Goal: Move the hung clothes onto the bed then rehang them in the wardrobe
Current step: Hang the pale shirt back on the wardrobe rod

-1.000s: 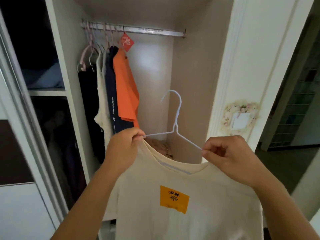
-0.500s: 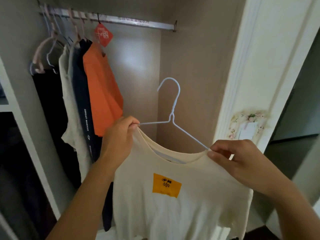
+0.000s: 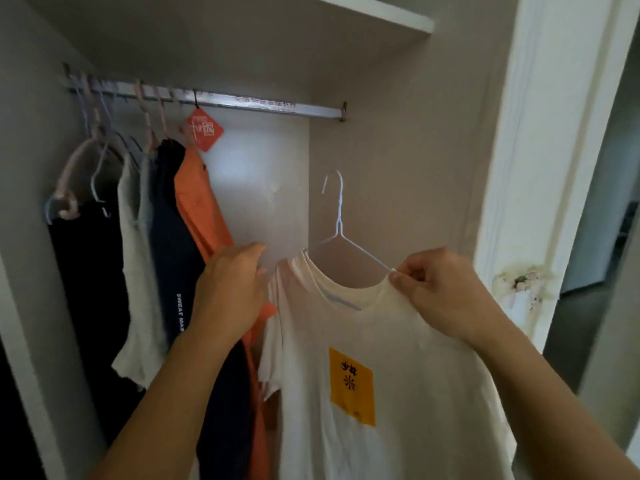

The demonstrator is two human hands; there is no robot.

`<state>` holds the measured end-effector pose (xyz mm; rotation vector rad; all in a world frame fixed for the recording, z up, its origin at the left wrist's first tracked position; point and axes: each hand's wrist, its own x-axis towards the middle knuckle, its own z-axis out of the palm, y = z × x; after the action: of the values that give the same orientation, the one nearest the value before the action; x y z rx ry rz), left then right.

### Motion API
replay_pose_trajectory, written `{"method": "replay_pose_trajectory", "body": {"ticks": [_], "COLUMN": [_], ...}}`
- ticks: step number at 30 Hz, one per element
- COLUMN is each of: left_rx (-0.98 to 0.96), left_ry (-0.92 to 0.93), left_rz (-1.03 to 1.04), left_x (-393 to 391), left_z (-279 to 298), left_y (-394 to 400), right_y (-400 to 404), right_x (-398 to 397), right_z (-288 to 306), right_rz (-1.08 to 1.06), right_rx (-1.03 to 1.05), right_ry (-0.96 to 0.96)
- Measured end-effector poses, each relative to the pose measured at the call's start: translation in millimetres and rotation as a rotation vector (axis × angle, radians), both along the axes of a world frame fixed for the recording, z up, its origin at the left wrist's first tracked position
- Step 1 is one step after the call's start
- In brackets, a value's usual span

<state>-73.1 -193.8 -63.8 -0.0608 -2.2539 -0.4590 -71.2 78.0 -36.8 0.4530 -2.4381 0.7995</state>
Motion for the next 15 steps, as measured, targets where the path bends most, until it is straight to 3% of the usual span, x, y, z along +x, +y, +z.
{"method": "replay_pose_trajectory", "body": {"ticks": [3,8,15], "left_rx": [-0.166,-0.23,-0.37], "left_ry": [0.024,0.069,0.087], "left_rz": [0.07,0.112,0.324], "left_x": [-7,-14,-24], "left_z": [4,13,46], "left_y": [-16,-32,-55], "right_y": [-35,-92,-164], "right_x": [-22,-48,-79], "right_z": [20,49,91], "right_rz": [-0.068,-0.059,0.0], "right_rx": [0.058,0.073,0.019], "right_ry": [0.025,0.04,0.042]}}
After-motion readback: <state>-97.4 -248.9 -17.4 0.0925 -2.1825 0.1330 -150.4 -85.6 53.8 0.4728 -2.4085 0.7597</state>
